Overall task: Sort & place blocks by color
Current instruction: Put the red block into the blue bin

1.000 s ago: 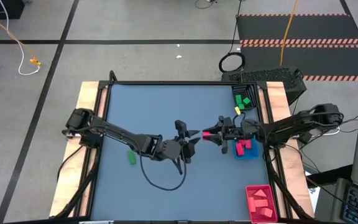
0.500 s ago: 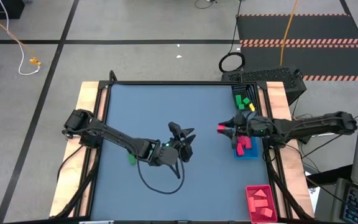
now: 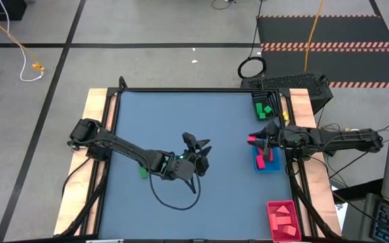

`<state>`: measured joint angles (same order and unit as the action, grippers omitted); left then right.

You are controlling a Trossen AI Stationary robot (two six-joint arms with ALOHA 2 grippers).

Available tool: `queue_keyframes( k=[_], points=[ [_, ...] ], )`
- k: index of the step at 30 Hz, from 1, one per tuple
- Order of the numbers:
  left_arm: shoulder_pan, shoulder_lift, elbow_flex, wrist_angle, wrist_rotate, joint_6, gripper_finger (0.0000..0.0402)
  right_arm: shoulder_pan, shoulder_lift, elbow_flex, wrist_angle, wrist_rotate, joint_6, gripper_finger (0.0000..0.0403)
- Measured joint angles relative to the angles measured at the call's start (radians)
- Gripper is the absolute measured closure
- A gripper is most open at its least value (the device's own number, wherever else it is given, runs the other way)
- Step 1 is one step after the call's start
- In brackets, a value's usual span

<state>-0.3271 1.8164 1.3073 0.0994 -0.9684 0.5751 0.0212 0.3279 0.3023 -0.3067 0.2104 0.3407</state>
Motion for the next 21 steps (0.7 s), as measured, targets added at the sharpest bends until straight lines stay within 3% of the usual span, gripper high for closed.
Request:
queue_keyframes(
  k=[11, 16, 21],
  points=[
    [0.003, 0.000, 0.000, -0.047, 0.000, -0.041, 0.0247, 0.000, -0.119, 0.054, -0.121, -0.008, 0.101, 0.0276],
    [0.006, 0.000, -0.001, -0.046, 0.000, -0.058, 0.0247, 0.001, -0.146, 0.095, -0.267, -0.081, 0.206, 0.0276],
    [0.004, 0.001, -0.001, -0.059, 0.000, -0.081, 0.0247, 0.001, -0.159, 0.122, -0.256, -0.173, 0.219, 0.0276]
  ],
)
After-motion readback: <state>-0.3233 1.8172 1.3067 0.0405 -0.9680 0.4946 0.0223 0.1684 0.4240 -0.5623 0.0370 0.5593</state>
